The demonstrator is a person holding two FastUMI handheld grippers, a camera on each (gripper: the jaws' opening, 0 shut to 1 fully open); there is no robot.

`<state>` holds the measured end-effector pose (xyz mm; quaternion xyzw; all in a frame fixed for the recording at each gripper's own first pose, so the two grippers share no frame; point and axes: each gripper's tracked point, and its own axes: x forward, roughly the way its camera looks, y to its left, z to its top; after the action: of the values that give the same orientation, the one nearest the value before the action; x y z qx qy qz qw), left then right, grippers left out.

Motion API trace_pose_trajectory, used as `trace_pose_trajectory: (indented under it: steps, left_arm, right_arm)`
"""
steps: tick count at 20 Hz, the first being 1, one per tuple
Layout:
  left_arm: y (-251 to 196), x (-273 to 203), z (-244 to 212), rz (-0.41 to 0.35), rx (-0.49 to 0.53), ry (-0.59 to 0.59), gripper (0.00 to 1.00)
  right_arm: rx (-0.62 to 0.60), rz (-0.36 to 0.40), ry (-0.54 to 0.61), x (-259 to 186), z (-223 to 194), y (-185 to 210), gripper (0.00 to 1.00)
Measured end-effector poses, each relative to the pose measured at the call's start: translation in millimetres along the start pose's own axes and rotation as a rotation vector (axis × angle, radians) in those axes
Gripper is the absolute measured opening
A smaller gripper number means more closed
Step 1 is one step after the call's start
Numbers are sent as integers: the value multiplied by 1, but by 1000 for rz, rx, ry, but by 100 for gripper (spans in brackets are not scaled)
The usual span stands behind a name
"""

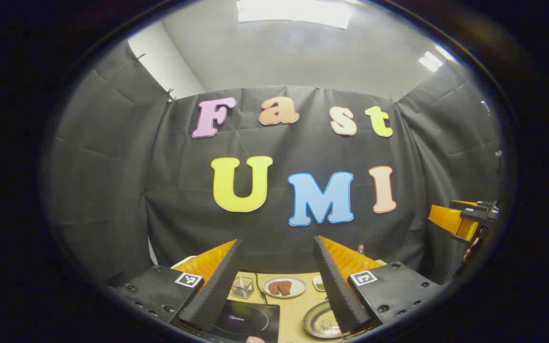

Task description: First push the handle of the pot to place it horizontally, then grasp the pot with both hands and set it on the induction cooktop.

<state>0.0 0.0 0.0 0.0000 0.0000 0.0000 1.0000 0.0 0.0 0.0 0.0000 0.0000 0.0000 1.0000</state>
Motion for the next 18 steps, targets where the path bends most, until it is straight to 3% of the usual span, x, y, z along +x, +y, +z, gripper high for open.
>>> trace_pose_trajectory:
  steps: [18]
  left_arm:
    - [2,2,-12,0,-7,41,95]
  right_arm:
    - [5,19,73,5,-20,6,97]
